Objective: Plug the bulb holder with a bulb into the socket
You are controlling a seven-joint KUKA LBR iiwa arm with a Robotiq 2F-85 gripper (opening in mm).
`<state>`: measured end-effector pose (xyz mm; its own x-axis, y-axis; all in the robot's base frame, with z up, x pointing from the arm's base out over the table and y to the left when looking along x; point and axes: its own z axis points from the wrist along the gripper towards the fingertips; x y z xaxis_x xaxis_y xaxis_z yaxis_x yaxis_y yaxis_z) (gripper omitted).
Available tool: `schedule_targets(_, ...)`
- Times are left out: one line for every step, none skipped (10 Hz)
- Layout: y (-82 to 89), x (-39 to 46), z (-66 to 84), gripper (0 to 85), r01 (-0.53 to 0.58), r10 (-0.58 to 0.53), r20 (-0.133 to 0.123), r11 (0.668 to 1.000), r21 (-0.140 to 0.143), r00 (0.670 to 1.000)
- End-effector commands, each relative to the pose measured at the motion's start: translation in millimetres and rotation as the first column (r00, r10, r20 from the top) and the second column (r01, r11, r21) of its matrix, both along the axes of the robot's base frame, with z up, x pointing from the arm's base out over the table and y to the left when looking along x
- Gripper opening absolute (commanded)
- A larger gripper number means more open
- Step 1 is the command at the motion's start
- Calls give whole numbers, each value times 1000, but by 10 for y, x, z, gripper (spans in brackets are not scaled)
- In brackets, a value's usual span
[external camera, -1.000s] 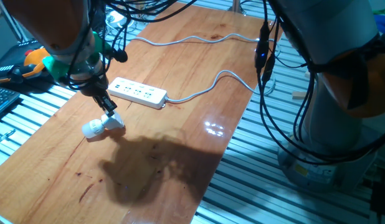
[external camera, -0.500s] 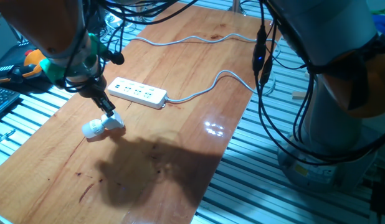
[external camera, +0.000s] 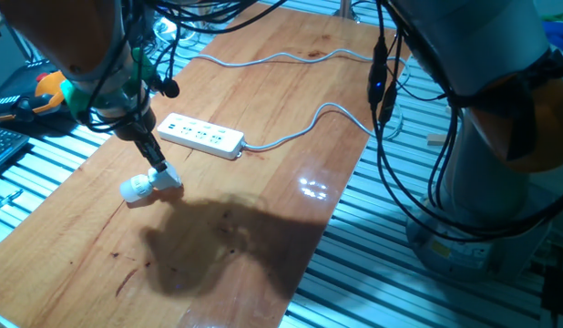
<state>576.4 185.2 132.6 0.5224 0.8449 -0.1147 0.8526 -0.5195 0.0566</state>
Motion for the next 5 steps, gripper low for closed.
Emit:
schedule_targets(-1,3,-3,340,-2,2,-6,1000,-3,1000)
schedule_targets(-1,6,-3,340,-2,2,-12,1000,-10,1000)
schedule_targets(-7,9,-5,510,-8,8,-26,1000,-13,1000)
schedule_targets(-25,12,-12,510,-13,13,-37,1000,-10,999)
schedule_targets(-53,17,-17,680,-16,15,-41,1000,-6,999)
